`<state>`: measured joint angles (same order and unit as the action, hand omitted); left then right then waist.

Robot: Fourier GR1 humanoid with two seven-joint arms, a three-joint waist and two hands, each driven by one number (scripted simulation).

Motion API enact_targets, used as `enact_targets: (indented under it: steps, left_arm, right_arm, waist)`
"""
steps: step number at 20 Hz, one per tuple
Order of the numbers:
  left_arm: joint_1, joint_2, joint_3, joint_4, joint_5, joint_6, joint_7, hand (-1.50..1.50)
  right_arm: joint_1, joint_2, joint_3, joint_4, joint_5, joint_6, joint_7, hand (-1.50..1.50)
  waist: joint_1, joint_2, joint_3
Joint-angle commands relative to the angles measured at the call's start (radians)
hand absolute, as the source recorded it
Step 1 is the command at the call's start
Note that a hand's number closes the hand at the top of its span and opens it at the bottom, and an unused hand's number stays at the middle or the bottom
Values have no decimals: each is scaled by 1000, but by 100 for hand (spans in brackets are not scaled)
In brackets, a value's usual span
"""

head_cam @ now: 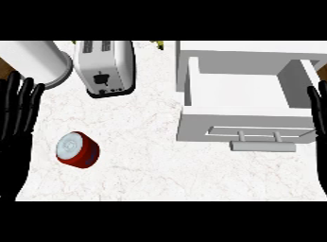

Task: Pick up the can, place it into the drawer and close the drawer

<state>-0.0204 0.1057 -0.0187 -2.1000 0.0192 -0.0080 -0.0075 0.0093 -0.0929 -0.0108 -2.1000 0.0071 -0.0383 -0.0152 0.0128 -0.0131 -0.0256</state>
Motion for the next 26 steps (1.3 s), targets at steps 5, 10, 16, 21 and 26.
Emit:
enact_targets:
  steps: [5, 10, 16, 21, 26]
  left_arm:
    - [213, 68, 162, -140, 163, -106, -22, -150]
    - [311, 22, 200, -44, 167, 16, 215, -150]
    - [357, 48, 308, -135, 264, -31, 292, -150]
    - [333, 11, 279, -151, 222, -59, 312, -150]
    - [279, 14, 277, -100, 191, -52, 338, -150]
  right_arm:
    - [13, 1, -6, -32, -35, 29, 25, -150]
    - [21, 2, -53, 20, -27, -55, 257, -150]
    - [95, 17, -60, 6, -32, -31, 204, -150]
    - [0, -9, -108, 75, -51, -21, 220, -150]
    - [148, 12, -114, 110, -77, 56, 40, -150]
  waist:
    - [-4, 11, 25]
    - [3, 13, 25]
    - [-10, 12, 26]
    - [-10, 13, 26]
    - [-14, 13, 26]
